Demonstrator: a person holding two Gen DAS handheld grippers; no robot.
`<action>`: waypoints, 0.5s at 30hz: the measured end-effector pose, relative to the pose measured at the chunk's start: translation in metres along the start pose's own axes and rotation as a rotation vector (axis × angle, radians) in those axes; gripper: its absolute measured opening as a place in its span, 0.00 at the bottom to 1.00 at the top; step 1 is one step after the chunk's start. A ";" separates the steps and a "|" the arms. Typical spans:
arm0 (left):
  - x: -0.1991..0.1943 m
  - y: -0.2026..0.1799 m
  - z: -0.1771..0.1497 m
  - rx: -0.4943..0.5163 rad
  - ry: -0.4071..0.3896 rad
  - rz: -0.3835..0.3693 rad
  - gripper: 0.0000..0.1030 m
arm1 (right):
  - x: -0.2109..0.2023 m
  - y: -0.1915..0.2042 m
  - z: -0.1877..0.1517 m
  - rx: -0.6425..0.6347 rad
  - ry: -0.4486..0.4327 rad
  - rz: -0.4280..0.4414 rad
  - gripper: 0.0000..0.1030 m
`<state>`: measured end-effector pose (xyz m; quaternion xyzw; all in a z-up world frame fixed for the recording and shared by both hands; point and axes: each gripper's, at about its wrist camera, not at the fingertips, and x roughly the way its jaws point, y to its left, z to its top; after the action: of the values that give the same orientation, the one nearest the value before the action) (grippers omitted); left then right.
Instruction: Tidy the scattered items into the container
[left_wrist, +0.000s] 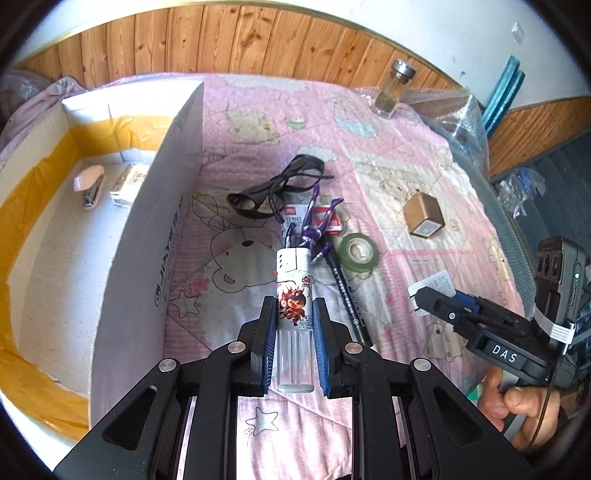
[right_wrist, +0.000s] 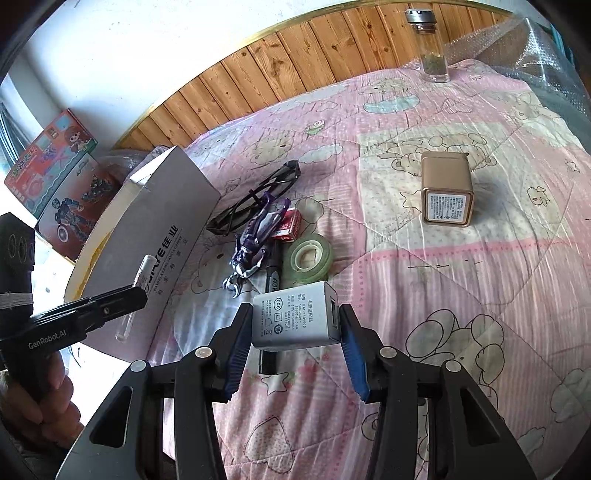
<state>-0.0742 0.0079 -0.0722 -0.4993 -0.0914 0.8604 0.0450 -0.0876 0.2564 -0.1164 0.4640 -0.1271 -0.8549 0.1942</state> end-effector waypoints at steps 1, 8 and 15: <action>-0.003 0.000 0.000 -0.001 -0.007 0.003 0.19 | -0.004 0.003 0.000 -0.004 -0.007 0.003 0.46; -0.026 0.002 -0.002 -0.007 -0.046 -0.013 0.19 | -0.025 0.026 0.004 -0.046 -0.045 0.026 0.46; -0.048 0.007 -0.003 -0.025 -0.083 -0.041 0.19 | -0.039 0.056 0.005 -0.114 -0.066 0.042 0.46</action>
<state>-0.0479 -0.0062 -0.0345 -0.4617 -0.1140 0.8781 0.0526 -0.0609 0.2244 -0.0628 0.4211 -0.0942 -0.8713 0.2338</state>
